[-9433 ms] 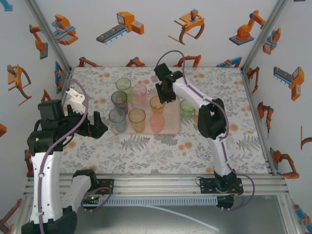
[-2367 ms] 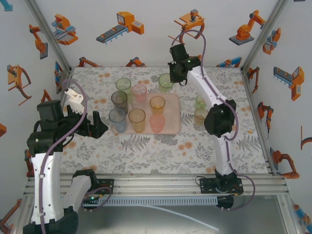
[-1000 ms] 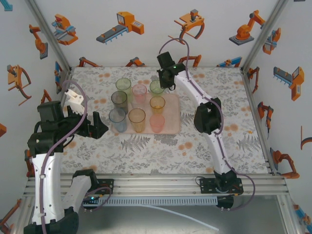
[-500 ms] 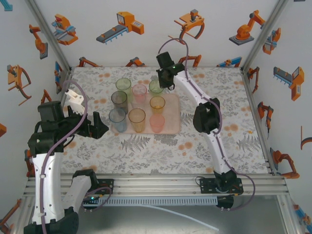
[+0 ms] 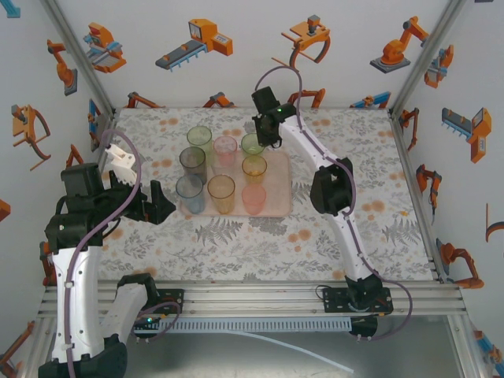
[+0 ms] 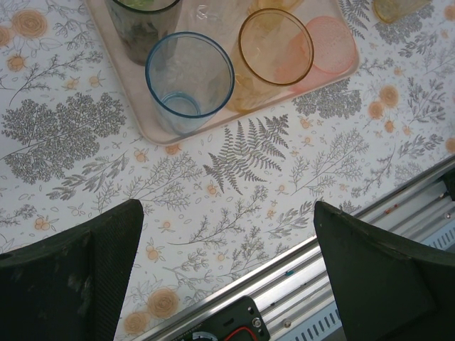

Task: Place the glasses into the tray

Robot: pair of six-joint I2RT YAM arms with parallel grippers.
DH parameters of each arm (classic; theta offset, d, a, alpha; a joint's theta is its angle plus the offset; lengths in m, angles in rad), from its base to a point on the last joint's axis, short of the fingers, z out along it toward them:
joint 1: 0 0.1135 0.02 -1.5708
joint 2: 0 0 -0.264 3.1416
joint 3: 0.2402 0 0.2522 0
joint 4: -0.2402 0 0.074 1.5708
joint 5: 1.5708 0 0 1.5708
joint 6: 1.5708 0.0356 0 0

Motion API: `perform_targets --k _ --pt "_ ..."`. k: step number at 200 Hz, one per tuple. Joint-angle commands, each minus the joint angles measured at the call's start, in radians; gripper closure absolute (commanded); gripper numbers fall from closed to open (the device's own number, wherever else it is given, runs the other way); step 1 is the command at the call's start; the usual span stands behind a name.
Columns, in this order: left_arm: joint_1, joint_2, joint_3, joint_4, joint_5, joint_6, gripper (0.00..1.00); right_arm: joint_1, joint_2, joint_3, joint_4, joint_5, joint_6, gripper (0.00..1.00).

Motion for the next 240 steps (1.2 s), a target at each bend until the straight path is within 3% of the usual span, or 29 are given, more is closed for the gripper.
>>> perform_targets --k 1,240 --pt "0.005 -0.002 -0.004 0.009 0.023 -0.008 0.03 0.008 0.012 0.044 -0.023 -0.014 0.002 0.93" --pt "0.011 -0.009 -0.011 0.016 0.029 -0.011 0.03 0.007 0.042 0.087 -0.093 -0.038 -0.011 0.88"
